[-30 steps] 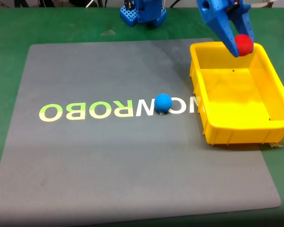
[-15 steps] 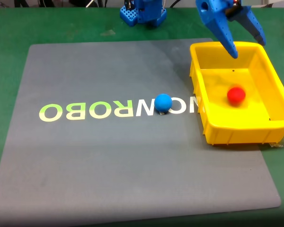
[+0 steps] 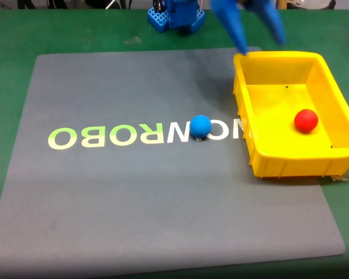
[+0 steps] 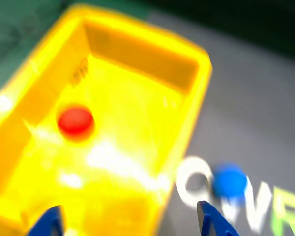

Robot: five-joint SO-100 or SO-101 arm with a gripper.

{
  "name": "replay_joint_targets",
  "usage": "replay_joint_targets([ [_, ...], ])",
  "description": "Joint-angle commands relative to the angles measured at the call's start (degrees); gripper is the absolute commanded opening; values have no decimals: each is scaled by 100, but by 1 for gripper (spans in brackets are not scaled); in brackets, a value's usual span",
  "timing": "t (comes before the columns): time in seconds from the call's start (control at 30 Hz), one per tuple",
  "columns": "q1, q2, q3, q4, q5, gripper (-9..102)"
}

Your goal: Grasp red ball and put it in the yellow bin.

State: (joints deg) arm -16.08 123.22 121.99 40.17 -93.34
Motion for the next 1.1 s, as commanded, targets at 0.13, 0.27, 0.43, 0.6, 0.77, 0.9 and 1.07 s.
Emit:
replay_joint_targets([
  [0.13,888,3305,2628,1107,-782,6],
  [0.27,1107,4720,3480,1907,-896,0],
  [0.43,1397,5959,4228,2619,-923,0],
  [0.6,1802,6715,4887,3129,-1125,0],
  [0.77,1890,6715,5212,3138,-1011,0],
  [0.9,1890,6724,5361,3384,-940,0],
  [1.07,2101,6732,5563,3788,-967,0],
])
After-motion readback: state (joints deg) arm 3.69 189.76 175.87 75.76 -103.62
